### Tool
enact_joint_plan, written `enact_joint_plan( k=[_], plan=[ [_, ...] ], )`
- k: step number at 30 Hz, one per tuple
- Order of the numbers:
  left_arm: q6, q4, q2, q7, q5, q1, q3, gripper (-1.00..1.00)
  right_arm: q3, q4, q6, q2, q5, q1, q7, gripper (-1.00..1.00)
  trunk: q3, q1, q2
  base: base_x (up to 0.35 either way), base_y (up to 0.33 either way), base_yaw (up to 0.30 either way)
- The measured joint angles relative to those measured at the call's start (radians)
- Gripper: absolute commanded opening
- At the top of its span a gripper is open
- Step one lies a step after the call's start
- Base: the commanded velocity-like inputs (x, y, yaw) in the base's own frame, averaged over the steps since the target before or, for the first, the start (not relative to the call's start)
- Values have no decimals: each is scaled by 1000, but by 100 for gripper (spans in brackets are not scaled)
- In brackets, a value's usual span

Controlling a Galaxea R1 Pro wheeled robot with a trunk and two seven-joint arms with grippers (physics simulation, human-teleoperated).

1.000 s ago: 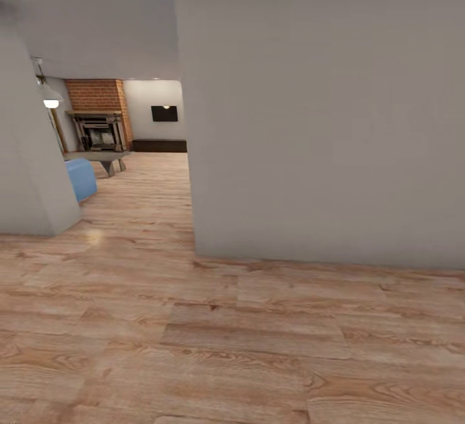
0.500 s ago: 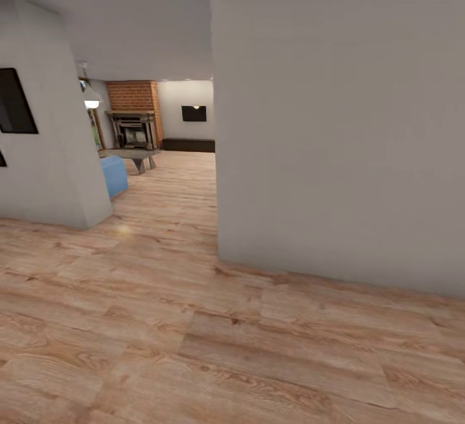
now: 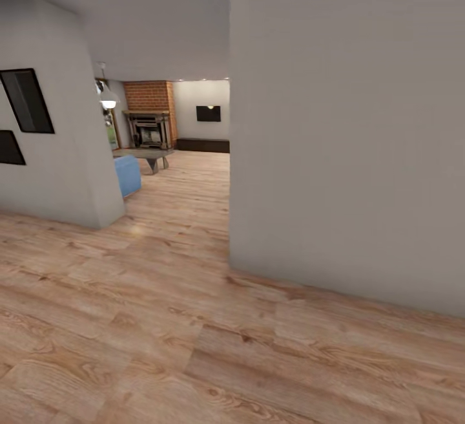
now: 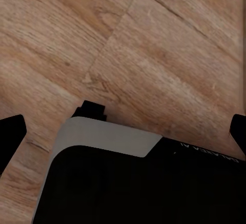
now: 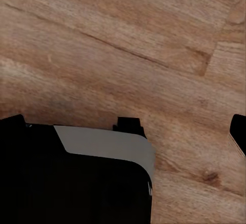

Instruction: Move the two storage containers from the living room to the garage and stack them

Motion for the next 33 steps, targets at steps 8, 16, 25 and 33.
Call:
enact_joint_plan(
  k=[8,16,25,33],
  plan=[
    [0,0,0,0,0,0,0,100,5,0,5,-1,11,0,5,100,0,0,0,322,0,1],
    [0,0,0,0,0,0,0,100,4,0,-1,2,12,0,-2,100,0,0,0,322,0,3],
    [0,0,0,0,0,0,0,100,2,0,2,-3,1,0,-3,100,-2,0,0,322,0,219],
    [0,0,0,0,0,0,0,100,1,0,2,-4,0,0,-3,100,-3,0,0,322,0,264]
  ],
)
